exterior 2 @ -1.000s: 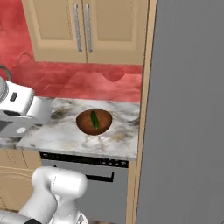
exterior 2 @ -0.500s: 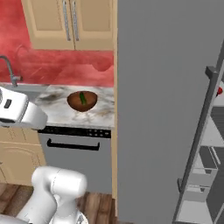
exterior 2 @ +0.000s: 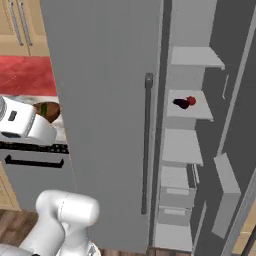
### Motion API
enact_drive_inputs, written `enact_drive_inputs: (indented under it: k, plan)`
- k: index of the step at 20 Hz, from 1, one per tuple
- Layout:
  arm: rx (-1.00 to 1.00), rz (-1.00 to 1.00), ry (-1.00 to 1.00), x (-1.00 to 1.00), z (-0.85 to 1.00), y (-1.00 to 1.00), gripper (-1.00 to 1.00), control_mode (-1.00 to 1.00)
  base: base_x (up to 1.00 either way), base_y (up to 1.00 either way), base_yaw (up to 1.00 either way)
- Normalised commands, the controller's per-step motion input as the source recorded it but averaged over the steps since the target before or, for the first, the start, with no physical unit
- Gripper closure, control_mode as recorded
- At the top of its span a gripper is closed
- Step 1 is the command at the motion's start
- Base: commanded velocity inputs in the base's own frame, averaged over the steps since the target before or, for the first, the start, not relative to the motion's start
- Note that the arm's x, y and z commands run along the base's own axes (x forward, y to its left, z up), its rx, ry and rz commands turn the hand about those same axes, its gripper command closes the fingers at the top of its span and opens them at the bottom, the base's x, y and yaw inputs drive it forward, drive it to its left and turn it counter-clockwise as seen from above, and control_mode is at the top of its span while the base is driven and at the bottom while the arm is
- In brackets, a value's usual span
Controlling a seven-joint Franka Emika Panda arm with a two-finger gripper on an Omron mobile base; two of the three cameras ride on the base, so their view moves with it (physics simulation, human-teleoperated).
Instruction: Take the eggplant, cucumber, and bell pepper from the freezer and place them in the bowl on the counter.
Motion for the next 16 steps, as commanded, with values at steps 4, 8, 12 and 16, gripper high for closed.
enact_drive_inputs:
  k: [4,8,12,16]
  plan:
    - [0.00,0.00,0.00,0.00,0.00,0.00,-1.00,1.00,0.21,-0.95,0.00]
    - [0.00,0.00,0.00,0.00,0.00,0.00,-1.00,1.00,0.25,-0.29,0.00]
    - [0.00,0.00,0.00,0.00,0.00,0.00,-1.00,1.00,0.51,-0.11,0.00]
    - [0.00,0.00,0.00,0.00,0.00,0.00,-1.00,1.00,0.61,-0.17,0.02]
